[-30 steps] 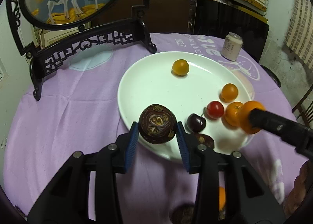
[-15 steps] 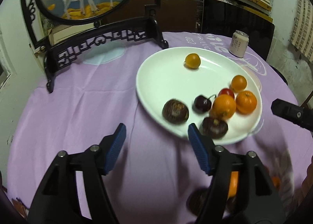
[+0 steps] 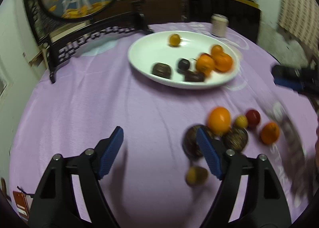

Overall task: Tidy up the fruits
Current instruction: 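Place the brown fruit and orange on the white plate and open both tools, then grasp a dark brown round fruit with the left tool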

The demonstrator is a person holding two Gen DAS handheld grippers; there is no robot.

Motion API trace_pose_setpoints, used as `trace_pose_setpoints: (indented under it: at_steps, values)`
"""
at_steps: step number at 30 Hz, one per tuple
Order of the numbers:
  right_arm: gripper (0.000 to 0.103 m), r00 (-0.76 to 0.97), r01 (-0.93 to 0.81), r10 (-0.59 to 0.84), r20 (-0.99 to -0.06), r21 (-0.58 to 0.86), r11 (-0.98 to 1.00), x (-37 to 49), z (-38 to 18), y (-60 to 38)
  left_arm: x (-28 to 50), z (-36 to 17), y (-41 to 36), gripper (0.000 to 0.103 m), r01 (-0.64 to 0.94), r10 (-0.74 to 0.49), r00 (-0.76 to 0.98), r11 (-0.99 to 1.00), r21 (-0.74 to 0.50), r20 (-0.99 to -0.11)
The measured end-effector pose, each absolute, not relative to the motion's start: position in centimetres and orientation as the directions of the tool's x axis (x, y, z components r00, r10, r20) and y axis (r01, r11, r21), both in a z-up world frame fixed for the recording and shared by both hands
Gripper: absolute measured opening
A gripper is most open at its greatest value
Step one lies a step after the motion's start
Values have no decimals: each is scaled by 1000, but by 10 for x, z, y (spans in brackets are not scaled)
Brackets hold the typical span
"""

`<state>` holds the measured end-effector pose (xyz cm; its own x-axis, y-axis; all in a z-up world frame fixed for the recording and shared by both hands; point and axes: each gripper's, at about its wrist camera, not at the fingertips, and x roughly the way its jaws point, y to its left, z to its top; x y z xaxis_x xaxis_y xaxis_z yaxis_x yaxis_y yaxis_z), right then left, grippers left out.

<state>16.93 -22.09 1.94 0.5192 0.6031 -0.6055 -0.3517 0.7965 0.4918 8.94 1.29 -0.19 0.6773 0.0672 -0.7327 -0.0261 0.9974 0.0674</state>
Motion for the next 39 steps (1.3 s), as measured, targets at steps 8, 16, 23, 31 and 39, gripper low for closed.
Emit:
trace_pose_setpoints:
  at_steps: [8,16,23,31,39]
  values:
    - [61,515,-343,599,-614,493,800,171,18,-222,95,-19,-4,80,56,33,647,994,91,-762]
    - [61,511,-353,596,-619,481,802,171,18,-219,106,-27,7,90,-15,147,640,984,178,-755]
    - [61,508,-360,599,-619,479,800,170,18,-218,109,-18,41,86,-119,138,644,990,79,-753]
    - [61,493,-379,592,-638,455,806,168,14,-209,122,-29,22,86,-86,183,645,982,166,-742]
    - [61,459,-418,602,-653,440,795,162,10,-194,131,-33,32,53,-76,123,629,992,97,-768]
